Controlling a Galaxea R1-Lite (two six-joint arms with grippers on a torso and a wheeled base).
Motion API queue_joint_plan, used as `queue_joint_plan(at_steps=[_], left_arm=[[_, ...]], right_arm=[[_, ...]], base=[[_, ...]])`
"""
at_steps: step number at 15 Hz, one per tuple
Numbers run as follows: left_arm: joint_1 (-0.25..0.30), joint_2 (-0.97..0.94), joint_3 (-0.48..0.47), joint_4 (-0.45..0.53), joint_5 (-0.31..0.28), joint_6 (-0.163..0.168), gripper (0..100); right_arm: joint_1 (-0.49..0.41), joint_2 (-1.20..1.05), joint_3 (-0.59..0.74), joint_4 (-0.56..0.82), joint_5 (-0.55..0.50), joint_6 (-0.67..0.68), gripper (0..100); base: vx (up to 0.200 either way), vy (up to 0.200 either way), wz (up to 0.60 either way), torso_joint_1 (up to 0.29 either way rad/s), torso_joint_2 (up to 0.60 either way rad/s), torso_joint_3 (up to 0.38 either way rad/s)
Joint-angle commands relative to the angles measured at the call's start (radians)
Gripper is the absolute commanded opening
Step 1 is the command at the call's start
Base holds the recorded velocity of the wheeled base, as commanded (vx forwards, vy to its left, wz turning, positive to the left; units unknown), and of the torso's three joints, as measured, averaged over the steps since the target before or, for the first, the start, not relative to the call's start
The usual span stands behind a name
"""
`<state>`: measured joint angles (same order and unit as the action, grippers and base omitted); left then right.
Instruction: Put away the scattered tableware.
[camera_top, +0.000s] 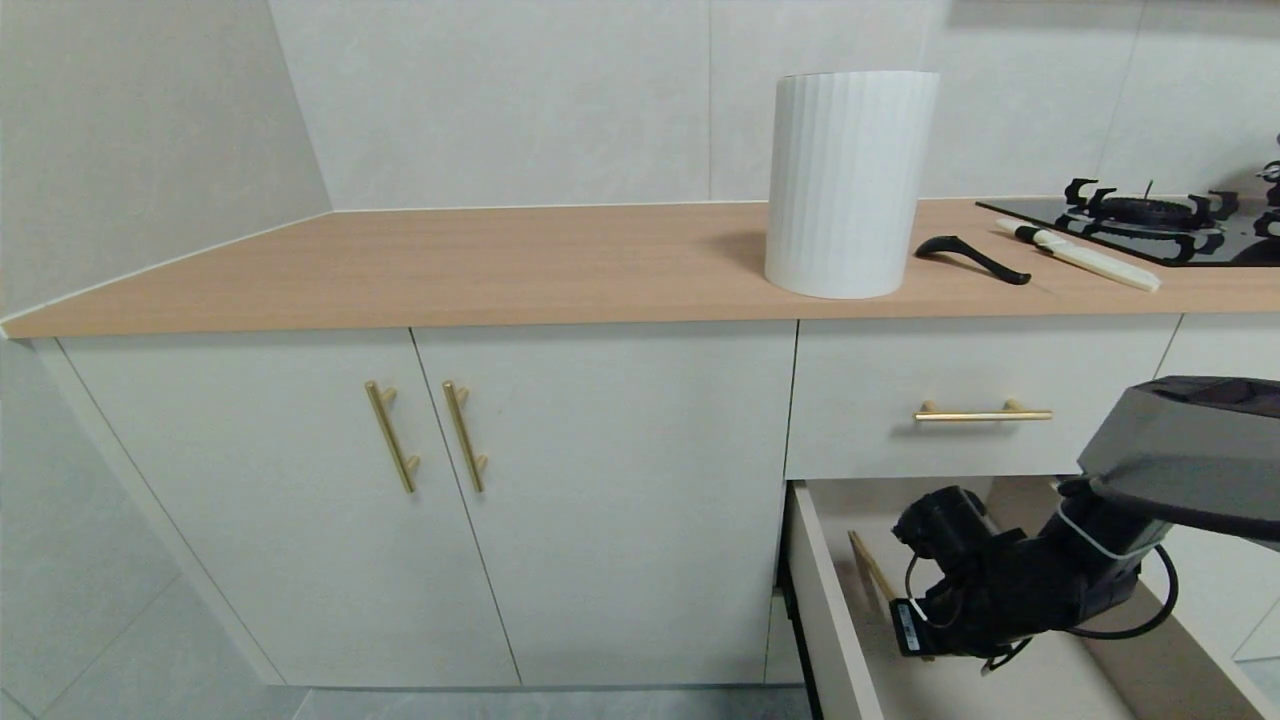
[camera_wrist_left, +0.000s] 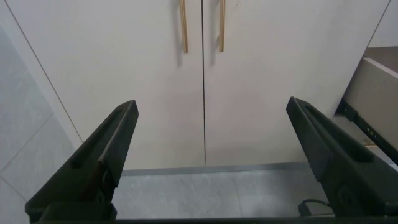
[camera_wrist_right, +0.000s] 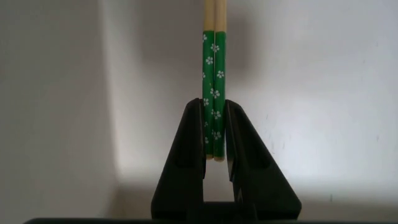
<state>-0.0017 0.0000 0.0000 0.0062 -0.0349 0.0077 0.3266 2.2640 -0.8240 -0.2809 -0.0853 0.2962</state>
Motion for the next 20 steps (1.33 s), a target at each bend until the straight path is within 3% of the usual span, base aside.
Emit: queue_joint_plan(at_steps=[1, 8, 9, 16, 18, 20], left_arm=[[0.000, 0.000, 0.000, 0.000, 0.001, 0.000, 100], [0.000, 0.000, 0.000, 0.000, 0.001, 0.000, 100], [0.000, 0.000, 0.000, 0.000, 0.001, 0.000, 100], [0.000, 0.000, 0.000, 0.000, 0.000, 0.000, 100], [0.000, 0.000, 0.000, 0.000, 0.000, 0.000, 100], [0.000, 0.000, 0.000, 0.000, 0.001, 0.000, 100]], right_arm=[[0.003, 0.034, 0.000, -0.001, -0.001, 0.000, 0], [0.005, 0.035, 0.002, -0.003, -0.004, 0.000, 0], [0.005, 0.035, 0.002, -0.003, -0.004, 0.000, 100], [0.003, 0.012, 0.005, -0.001, -0.004, 0.001, 100], [0.003, -0.075, 0.026, 0.006, 0.001, 0.001, 100], [0.002, -0.301, 0.108, 0.008, 0.004, -0.006, 100]], base=[[0.000, 0.000, 0.00, 0.000, 0.00, 0.000], [0.000, 0.000, 0.00, 0.000, 0.00, 0.000], [0.000, 0.000, 0.00, 0.000, 0.00, 0.000], [0.000, 0.000, 0.00, 0.000, 0.00, 0.000], [0.000, 0.000, 0.00, 0.000, 0.00, 0.000], [0.000, 0.000, 0.00, 0.000, 0.00, 0.000]])
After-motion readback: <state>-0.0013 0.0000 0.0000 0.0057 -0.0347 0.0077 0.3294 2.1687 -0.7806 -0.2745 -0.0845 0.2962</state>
